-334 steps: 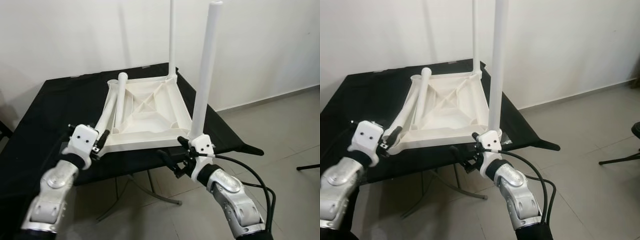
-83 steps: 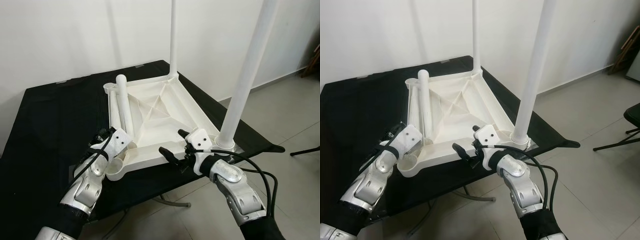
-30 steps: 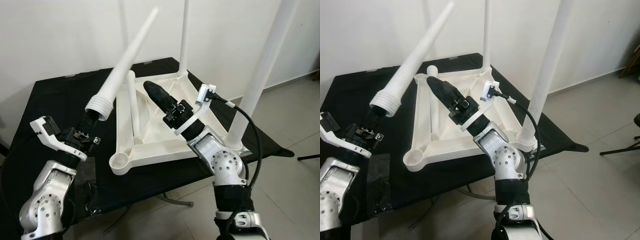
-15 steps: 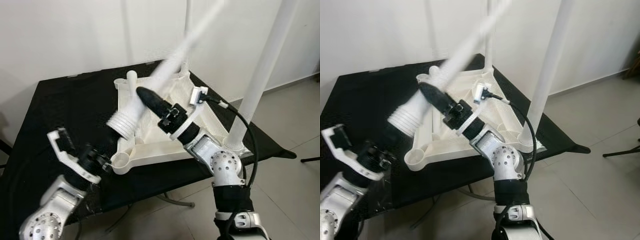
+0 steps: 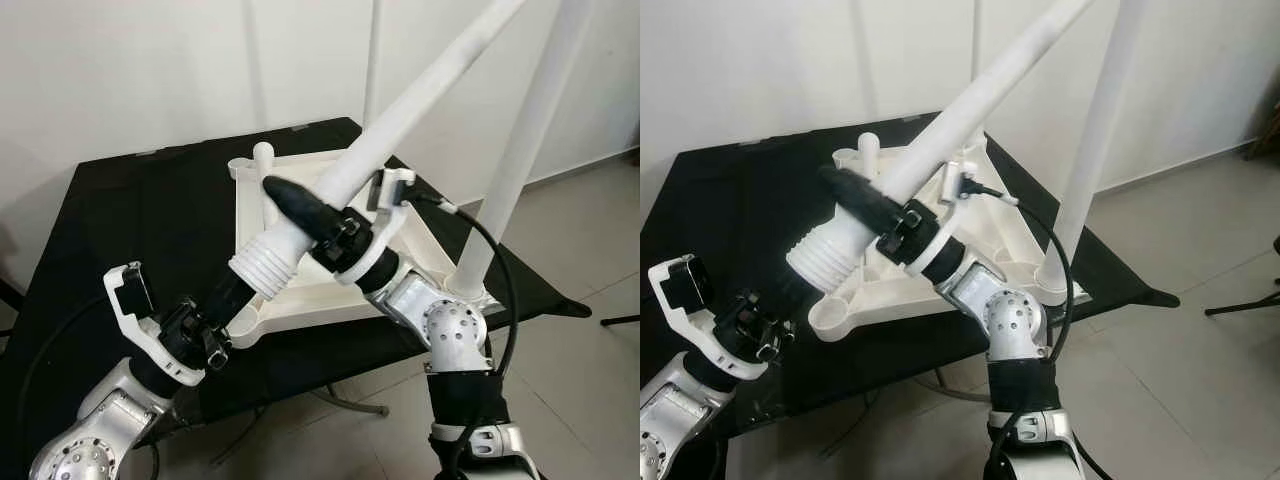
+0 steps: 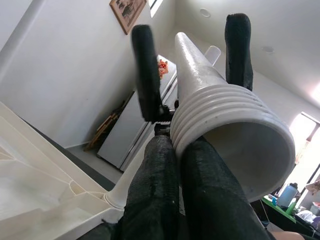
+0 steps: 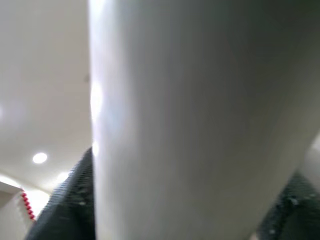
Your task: Building children table
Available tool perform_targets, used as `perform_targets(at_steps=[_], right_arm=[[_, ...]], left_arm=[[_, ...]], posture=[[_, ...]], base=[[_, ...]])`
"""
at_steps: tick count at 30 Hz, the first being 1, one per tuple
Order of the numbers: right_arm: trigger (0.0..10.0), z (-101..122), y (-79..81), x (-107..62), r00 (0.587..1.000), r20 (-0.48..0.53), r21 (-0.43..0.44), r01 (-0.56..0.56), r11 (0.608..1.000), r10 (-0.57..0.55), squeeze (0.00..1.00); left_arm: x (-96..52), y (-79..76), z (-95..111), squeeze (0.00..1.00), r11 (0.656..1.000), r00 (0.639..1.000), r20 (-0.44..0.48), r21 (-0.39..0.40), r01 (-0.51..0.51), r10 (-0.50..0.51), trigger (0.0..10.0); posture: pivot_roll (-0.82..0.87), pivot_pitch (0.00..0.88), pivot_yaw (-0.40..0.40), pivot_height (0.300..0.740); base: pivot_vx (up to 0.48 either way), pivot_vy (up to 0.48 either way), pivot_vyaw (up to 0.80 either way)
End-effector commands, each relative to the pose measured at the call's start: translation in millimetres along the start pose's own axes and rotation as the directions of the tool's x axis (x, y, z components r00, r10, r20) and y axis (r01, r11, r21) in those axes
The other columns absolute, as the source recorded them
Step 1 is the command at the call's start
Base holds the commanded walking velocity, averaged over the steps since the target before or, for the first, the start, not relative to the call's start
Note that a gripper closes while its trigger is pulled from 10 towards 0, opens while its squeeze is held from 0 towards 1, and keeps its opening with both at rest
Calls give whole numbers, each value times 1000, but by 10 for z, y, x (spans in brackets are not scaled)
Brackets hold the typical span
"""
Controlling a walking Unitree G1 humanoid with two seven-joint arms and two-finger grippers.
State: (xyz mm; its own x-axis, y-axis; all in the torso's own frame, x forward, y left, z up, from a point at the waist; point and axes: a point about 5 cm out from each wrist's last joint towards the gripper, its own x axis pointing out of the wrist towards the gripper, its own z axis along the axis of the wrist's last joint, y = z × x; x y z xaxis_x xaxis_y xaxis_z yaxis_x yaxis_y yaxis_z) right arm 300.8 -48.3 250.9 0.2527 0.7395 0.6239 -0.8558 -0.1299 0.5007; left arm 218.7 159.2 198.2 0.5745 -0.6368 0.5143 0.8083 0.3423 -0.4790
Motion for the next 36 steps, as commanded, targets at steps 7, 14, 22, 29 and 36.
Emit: perform_targets(at_steps=[7, 14, 22, 29, 36], right_arm=[[0, -22, 106, 46, 997, -25, 27, -75, 997, 76, 0], [0, -81, 140, 31, 994, -58, 39, -94, 995, 96, 0], [0, 22, 23, 71, 1000, -20, -54, 20, 998, -22, 0], [0, 279, -22, 195, 989, 80, -216, 140, 966, -125, 0], [0, 396, -32, 240, 980, 130, -252, 179, 951, -150, 0]], left_arm=[[44, -79, -55, 0, 997, 996, -51, -20, 78, -79, 0], [86, 11, -41, 0, 1000, 1000, -26, 13, 10, -9, 2667], [17, 176, -27, 1000, 994, 994, 7, 3, -113, 112, 10000], [-263, 373, -62, 1000, 969, 969, -22, 6, -247, 247, 10000], [-377, 405, -135, 1000, 961, 960, -41, -9, -276, 275, 10000]], posture=[[-39, 0, 15, 740], [-40, 0, 15, 740], [-36, 0, 17, 740], [-38, 0, 21, 740], [-36, 0, 21, 740]], base=[[0, 0, 0], [0, 0, 0], [0, 0, 0], [0, 0, 0], [0, 0, 0]])
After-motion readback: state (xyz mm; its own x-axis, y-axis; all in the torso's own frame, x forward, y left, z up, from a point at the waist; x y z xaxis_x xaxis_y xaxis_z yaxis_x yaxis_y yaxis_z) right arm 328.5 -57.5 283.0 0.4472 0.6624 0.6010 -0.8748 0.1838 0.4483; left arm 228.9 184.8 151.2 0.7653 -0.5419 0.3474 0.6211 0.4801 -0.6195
